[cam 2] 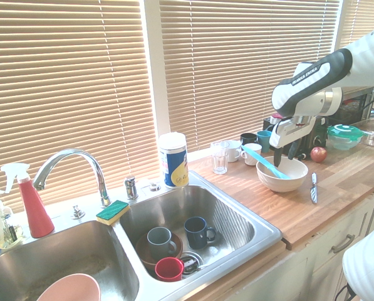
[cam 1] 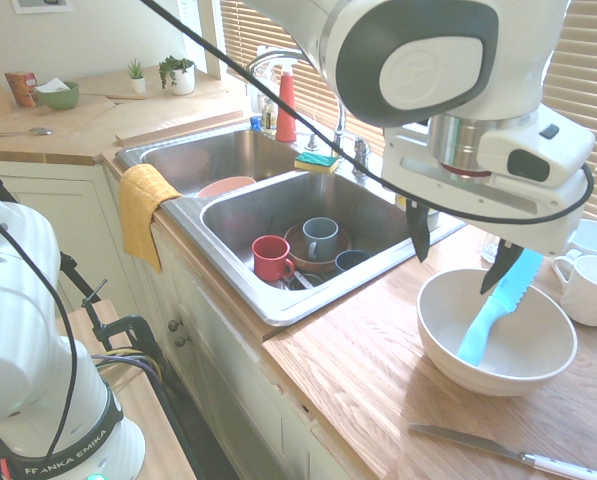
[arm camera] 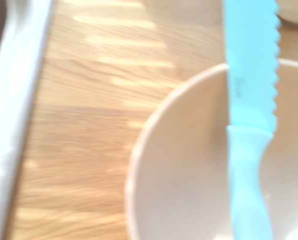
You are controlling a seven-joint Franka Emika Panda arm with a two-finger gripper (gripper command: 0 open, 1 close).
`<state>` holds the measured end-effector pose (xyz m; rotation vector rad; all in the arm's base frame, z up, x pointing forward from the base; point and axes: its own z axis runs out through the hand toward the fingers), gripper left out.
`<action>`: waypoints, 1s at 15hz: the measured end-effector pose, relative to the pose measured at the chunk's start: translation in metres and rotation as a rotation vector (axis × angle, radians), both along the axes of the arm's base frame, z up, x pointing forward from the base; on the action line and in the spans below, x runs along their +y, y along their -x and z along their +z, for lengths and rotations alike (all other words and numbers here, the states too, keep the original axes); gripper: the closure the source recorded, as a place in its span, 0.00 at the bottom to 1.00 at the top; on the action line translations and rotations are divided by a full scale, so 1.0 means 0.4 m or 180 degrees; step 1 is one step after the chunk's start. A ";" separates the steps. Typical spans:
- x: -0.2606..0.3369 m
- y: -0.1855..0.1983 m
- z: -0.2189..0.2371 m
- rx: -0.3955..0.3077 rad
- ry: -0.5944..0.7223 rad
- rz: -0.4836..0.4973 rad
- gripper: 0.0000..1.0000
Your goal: Put the knife into the sink
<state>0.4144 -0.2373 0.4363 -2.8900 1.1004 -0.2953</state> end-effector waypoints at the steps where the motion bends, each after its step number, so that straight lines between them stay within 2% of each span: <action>1: -0.015 -0.002 -0.017 0.0005 0.0011 -0.0021 0.00; 8: -0.081 -0.040 -0.086 -0.0012 -0.0006 0.0035 0.00; 15: -0.094 -0.079 -0.113 -0.0056 -0.0074 0.0324 0.00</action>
